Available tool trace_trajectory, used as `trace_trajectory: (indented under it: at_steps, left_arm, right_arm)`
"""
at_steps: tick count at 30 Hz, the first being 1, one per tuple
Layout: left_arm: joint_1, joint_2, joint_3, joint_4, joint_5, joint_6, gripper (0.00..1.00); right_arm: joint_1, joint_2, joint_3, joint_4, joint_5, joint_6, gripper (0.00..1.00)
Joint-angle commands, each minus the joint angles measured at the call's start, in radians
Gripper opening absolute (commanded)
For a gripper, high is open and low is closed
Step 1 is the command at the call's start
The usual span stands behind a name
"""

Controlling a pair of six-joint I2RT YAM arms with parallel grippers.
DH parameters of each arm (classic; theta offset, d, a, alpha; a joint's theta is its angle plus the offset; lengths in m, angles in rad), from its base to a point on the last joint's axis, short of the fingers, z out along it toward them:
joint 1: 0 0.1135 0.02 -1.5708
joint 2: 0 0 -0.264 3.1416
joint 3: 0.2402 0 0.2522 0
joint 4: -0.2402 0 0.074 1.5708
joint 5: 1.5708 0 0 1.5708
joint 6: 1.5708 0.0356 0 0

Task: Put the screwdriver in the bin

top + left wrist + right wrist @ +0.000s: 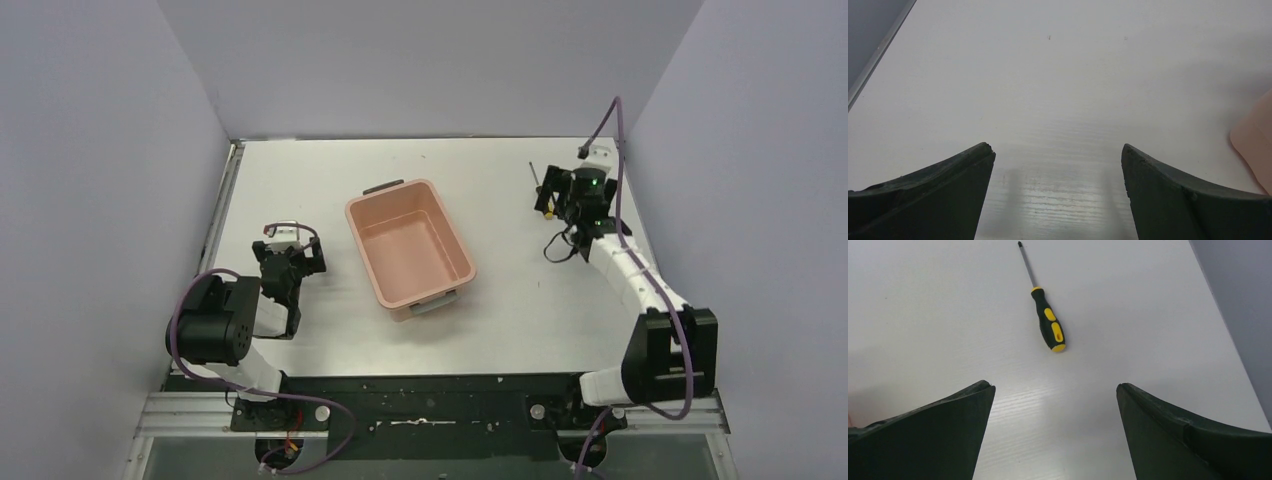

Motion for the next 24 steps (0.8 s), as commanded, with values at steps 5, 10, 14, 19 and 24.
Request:
trace_trajectory:
  at_steps: [5,10,14,19,24]
  left_arm:
    - [0.003,-0.014,0.003,0.045,0.004,0.007,0.97]
    - [0.003,-0.014,0.003,0.044,0.003,0.007,0.97]
    - [0.004,-0.013,0.003,0.044,0.003,0.007,0.97]
    - [0.003,-0.013,0.003,0.045,0.003,0.007,0.97]
    - [0.003,-0.013,0.003,0.044,0.004,0.006,0.97]
  right_arm:
    - [-0.099,0.406,0.513,-0.421,-0.165,-0.107,1.00]
    - [-0.107,0.565,0.674,-0.482,-0.150,-0.149,1.00]
    - [-0.108,0.687,0.771,-0.514,-0.152,-0.159,1.00]
    - [-0.110,0.803,0.869,-0.547,-0.162,-0.175,0.95]
    - [-0.110,0.886,0.901,-0.526,-0.178,-0.211,0.88]
